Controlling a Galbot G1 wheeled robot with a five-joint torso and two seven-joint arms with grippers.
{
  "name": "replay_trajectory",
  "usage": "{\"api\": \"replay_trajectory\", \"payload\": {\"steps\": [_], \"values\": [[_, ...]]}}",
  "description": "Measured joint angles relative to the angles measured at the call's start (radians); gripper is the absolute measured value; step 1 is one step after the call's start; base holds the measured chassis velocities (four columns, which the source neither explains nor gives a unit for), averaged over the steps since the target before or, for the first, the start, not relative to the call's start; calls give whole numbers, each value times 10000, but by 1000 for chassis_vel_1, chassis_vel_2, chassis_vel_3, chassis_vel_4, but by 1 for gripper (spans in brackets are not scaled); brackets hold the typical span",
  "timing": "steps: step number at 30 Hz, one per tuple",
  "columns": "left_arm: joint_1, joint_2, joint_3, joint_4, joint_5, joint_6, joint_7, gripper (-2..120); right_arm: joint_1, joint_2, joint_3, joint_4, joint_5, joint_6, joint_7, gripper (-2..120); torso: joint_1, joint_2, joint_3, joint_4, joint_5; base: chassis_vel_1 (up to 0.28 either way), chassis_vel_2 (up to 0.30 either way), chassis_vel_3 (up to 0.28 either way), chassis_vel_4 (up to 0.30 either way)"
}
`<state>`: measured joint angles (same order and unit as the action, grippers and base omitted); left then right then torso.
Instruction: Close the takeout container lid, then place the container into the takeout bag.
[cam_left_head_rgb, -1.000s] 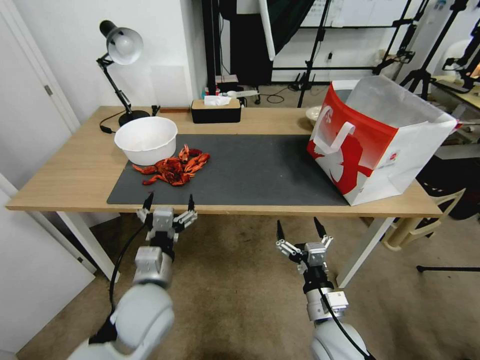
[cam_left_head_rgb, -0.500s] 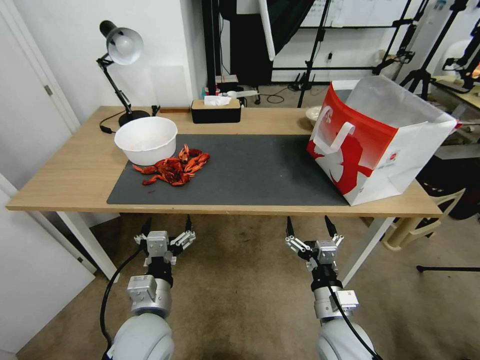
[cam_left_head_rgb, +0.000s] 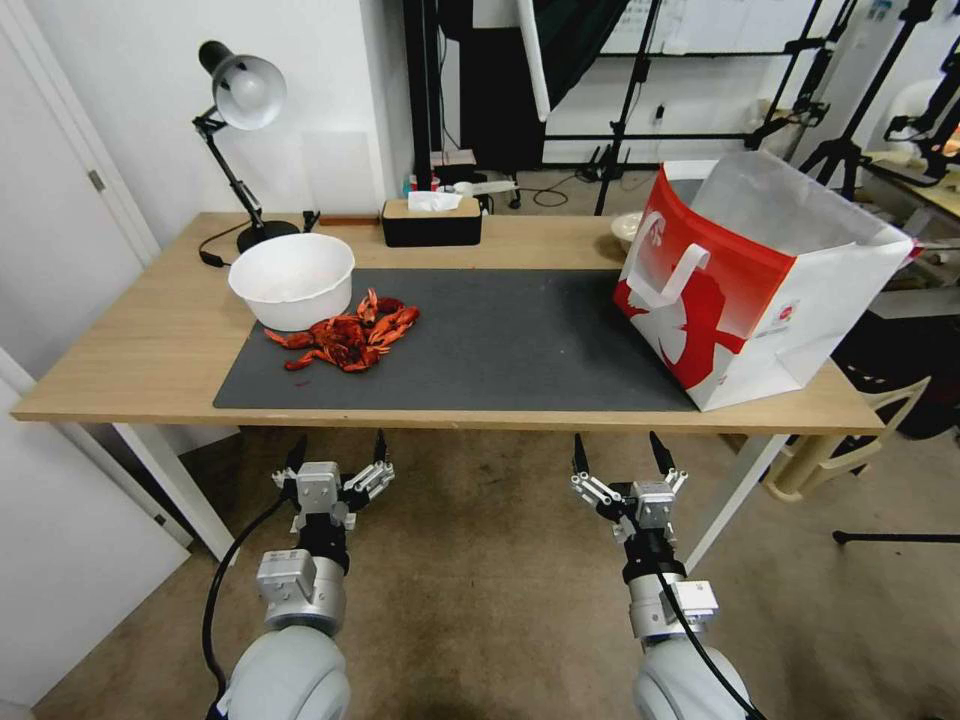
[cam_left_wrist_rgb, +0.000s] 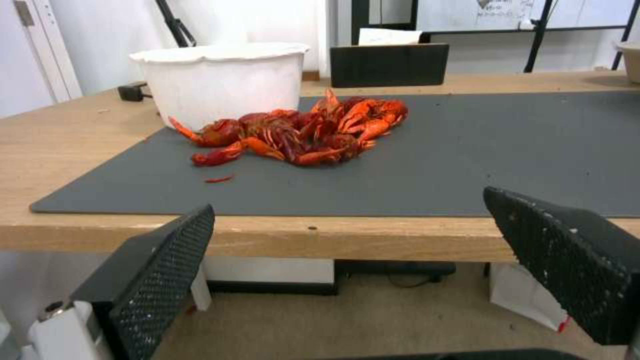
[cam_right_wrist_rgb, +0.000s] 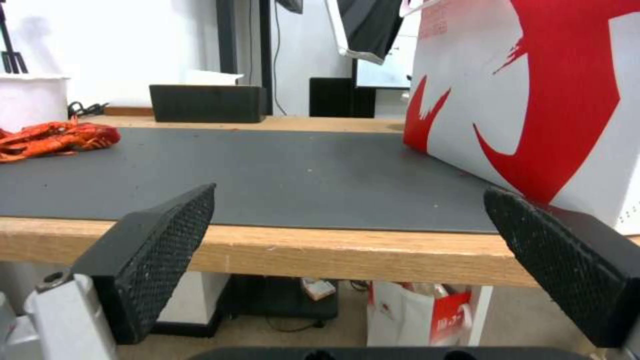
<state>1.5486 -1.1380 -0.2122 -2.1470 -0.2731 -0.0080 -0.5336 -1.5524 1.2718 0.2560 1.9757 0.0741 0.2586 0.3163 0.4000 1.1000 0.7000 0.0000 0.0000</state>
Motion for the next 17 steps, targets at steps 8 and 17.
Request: {"api": "replay_trajectory", "payload": {"steps": [8,17], "values": [[-15,6,8,9,-6,10,1,100,2,1,-4,0,1,0,-6,100,1,0,0,0,-1,0,0,0,0],[-21,11,14,15,-10,18,0,100,3,1,-5,0,0,0,-7,100,0,-2,0,0,0,0,0,0,0]]}}
